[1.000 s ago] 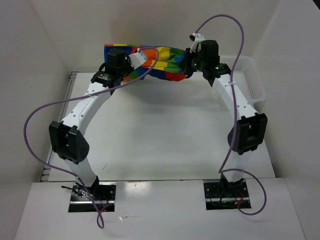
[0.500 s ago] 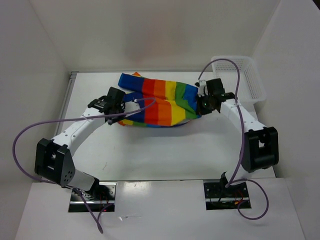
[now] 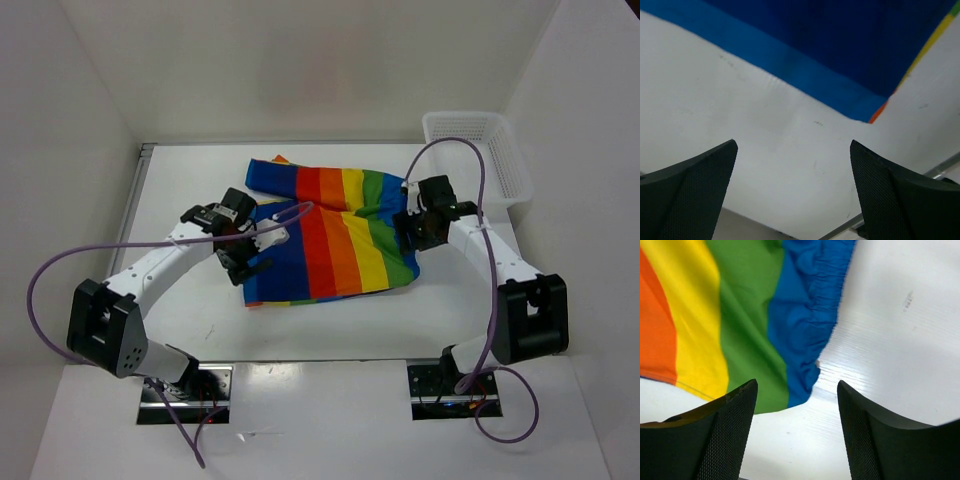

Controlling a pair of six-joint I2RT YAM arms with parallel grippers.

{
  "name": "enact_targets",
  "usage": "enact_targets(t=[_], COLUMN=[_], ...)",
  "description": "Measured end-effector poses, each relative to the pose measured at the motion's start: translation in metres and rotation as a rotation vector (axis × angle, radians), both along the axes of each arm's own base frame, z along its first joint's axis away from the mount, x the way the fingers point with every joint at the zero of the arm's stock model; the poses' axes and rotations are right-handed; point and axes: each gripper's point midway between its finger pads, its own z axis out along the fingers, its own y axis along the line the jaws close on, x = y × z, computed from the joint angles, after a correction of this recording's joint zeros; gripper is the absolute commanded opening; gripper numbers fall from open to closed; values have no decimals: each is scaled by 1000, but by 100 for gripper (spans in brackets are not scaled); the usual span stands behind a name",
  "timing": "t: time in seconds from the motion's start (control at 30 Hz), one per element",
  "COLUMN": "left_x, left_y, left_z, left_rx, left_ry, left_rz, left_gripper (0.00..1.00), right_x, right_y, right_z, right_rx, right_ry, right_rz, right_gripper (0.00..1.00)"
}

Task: Fold and stack the shorts
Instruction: Flatten the shorts out

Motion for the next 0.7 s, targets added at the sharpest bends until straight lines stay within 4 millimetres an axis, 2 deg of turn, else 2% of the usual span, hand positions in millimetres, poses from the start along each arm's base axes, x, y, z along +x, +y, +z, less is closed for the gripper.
enact_targets(t=[0.13,0.27,0.4,0.6,0.63,0.67,0.7], left_x=[-14,-33,-52,-56,-55,-55,-55], left_y=[-28,-40,-42,-45,-44,-44,-43], left_z=[-9,-42,-73,-94,-97,-98,-99], left_rx=[-82,-47,23,78,87,95,101], left_ry=[66,135,204,191,191,198,200], left_rz=[-32,-81,-118,-132,-126,-110,-100], left_gripper=[100,100,100,100,96,90,71], right_x=[3,5,4,-3,-4,-6,-8], right_y=[-21,-48,-47,-27,-22,-18,-14], right_z=[0,-1,-11,-36,-40,-44,-50], right_rx=[-15,-27,-24,16,20,22,21], right_ry=[0,3,39,132,146,163,184], right_rz=[-80,-178,-178,-95,-77,-61,-46], right_gripper=[72,73,74,74,74,69,64])
